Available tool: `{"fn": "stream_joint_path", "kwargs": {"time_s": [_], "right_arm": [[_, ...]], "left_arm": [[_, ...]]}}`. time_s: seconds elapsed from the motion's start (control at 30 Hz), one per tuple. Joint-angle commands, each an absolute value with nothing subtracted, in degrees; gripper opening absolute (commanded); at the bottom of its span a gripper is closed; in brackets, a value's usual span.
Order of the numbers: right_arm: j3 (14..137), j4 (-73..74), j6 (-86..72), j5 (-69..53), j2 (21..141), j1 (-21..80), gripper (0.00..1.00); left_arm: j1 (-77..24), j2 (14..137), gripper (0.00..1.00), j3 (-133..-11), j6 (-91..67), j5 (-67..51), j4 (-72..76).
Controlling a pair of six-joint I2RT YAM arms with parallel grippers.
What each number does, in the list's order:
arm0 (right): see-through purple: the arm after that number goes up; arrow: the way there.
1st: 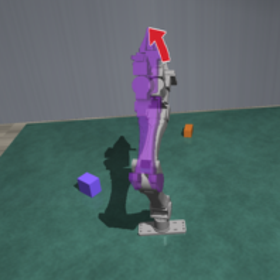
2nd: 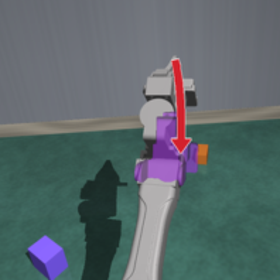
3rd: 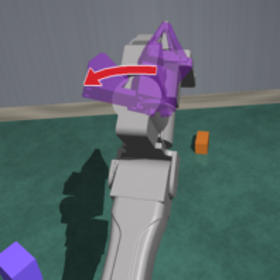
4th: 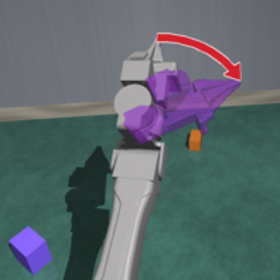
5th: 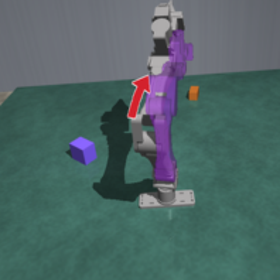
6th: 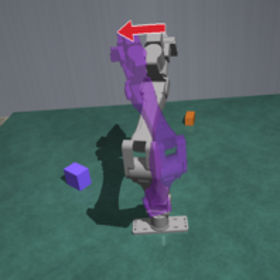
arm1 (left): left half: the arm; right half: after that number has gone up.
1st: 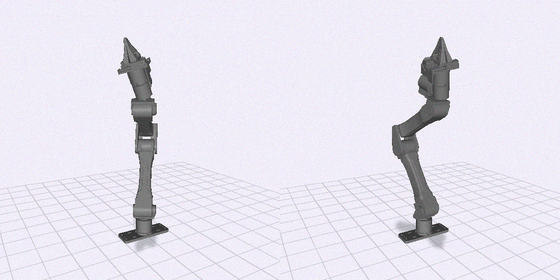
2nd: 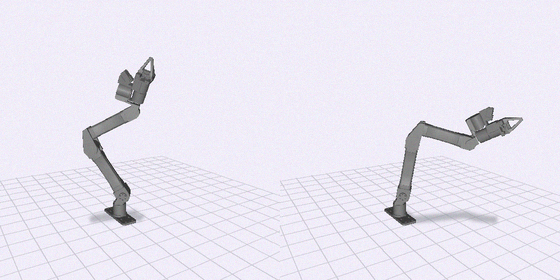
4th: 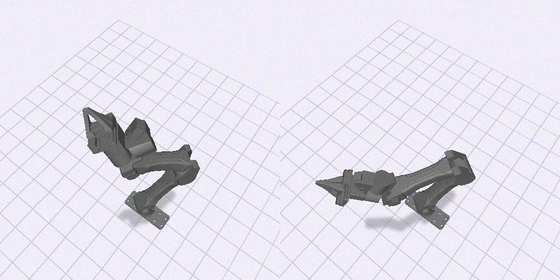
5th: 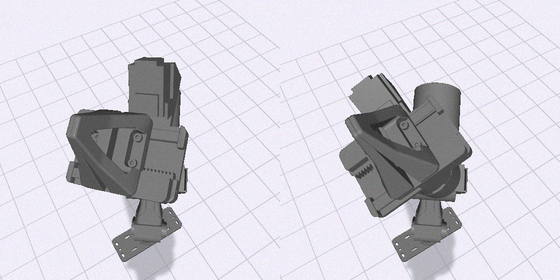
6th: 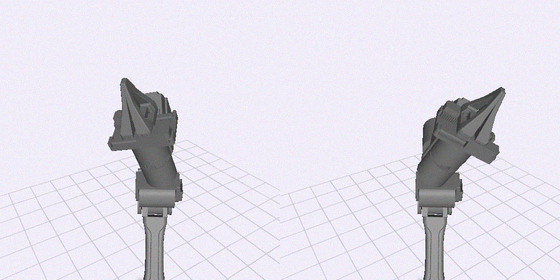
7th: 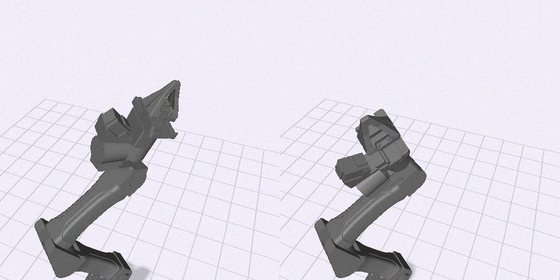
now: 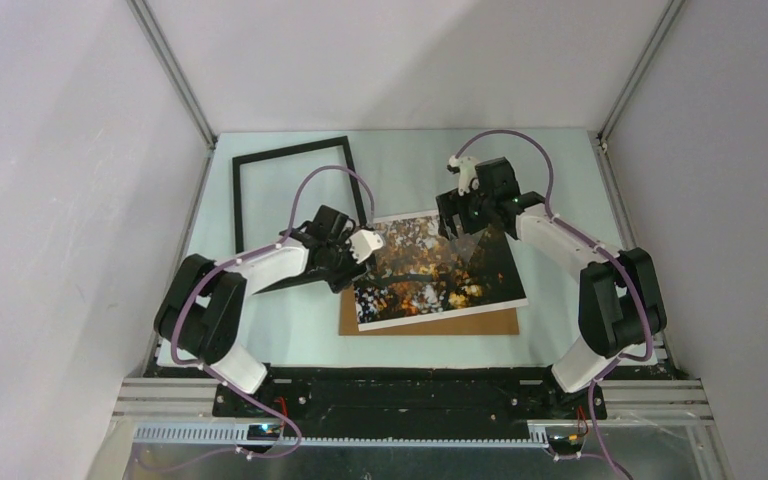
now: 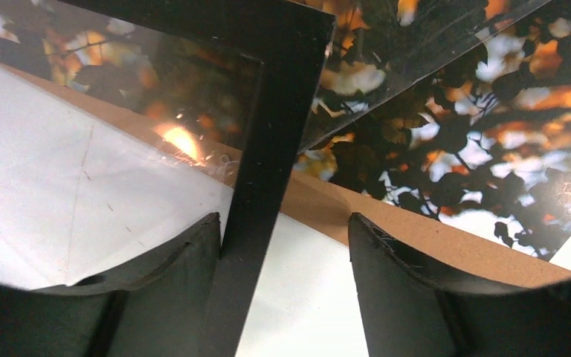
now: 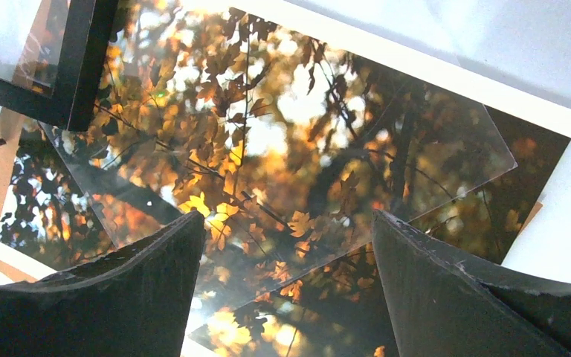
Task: Put the photo into the frame
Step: Move the photo frame to the center of the board.
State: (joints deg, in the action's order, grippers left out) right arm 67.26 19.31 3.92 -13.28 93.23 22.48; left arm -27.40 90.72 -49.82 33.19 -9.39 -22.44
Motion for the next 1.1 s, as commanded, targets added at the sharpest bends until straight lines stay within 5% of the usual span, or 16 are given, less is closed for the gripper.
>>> {"fn": "stream_joint_path", "kwargs": {"time_s": [0.0,0.37,1.07], "right_arm": [[67.15,18.92,6.07,-13.15,93.42,22.46,0.86],[67.15,20.53,11.33,-10.82,94.84,29.36,0.84],[68.52,13.82,13.12,-8.43,101.20,46.98,0.82]], "left_arm": [[-27.86,91.98,0.61,-51.59,35.22,-7.79,-22.87],[-27.52,87.91,0.02,-49.50,38.07,-4.98,-26.88],[-19.47,68.85,0.00,-37.02,59.90,-4.45,-33.40]]}}
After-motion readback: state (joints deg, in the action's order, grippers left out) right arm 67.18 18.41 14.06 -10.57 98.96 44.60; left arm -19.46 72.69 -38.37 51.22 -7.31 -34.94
